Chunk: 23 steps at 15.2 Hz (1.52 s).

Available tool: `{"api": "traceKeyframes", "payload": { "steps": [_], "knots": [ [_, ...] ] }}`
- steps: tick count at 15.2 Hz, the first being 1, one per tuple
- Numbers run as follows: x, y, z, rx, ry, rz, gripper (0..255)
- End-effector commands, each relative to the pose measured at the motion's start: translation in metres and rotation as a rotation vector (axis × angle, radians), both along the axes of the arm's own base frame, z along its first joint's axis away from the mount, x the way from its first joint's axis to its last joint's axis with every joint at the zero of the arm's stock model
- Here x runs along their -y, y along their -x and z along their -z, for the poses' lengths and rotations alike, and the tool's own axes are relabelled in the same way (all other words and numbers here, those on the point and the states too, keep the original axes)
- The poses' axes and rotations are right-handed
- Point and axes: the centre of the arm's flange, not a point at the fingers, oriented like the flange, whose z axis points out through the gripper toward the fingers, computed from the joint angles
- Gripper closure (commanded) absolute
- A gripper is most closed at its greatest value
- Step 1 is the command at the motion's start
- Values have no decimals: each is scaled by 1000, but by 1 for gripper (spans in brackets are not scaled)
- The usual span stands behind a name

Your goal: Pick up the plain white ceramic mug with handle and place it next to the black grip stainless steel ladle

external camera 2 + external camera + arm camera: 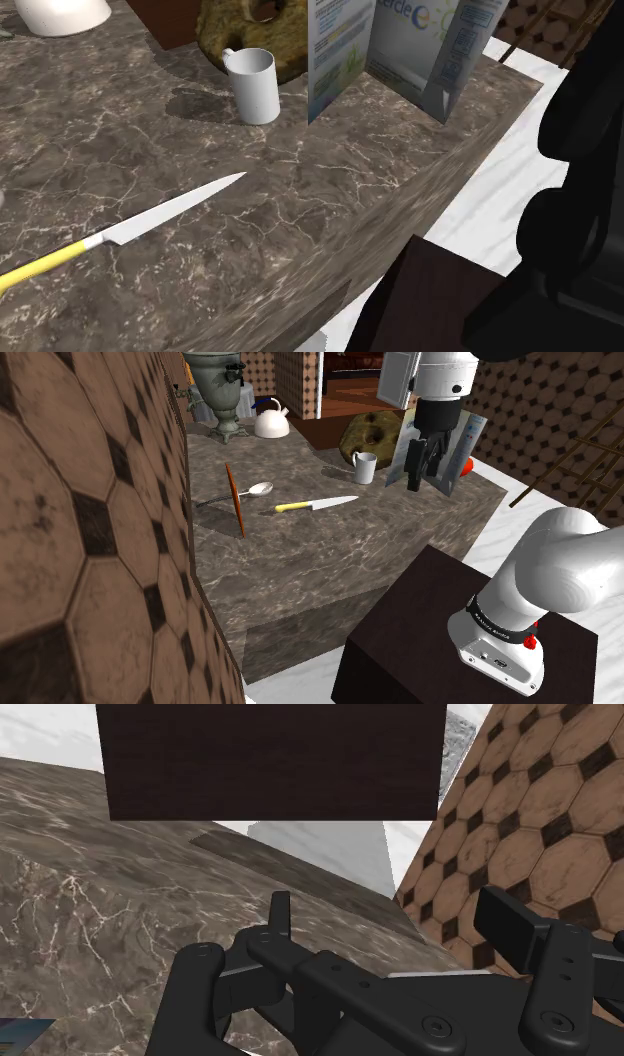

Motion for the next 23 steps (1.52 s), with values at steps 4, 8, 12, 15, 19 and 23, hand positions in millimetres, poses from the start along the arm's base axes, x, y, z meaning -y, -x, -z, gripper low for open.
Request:
{"api": "traceKeyframes", "payload": {
  "steps": [4, 8, 12, 15, 19, 23],
  "knots": [
    [22, -26, 16, 16, 4, 11, 0],
    [52, -60, 36, 37, 10, 25, 0],
    [83, -95, 55, 58, 15, 39, 0],
    [106, -120, 69, 73, 20, 49, 0],
    [138, -155, 87, 94, 25, 63, 0],
    [170, -189, 103, 115, 31, 77, 0]
  ]
}}
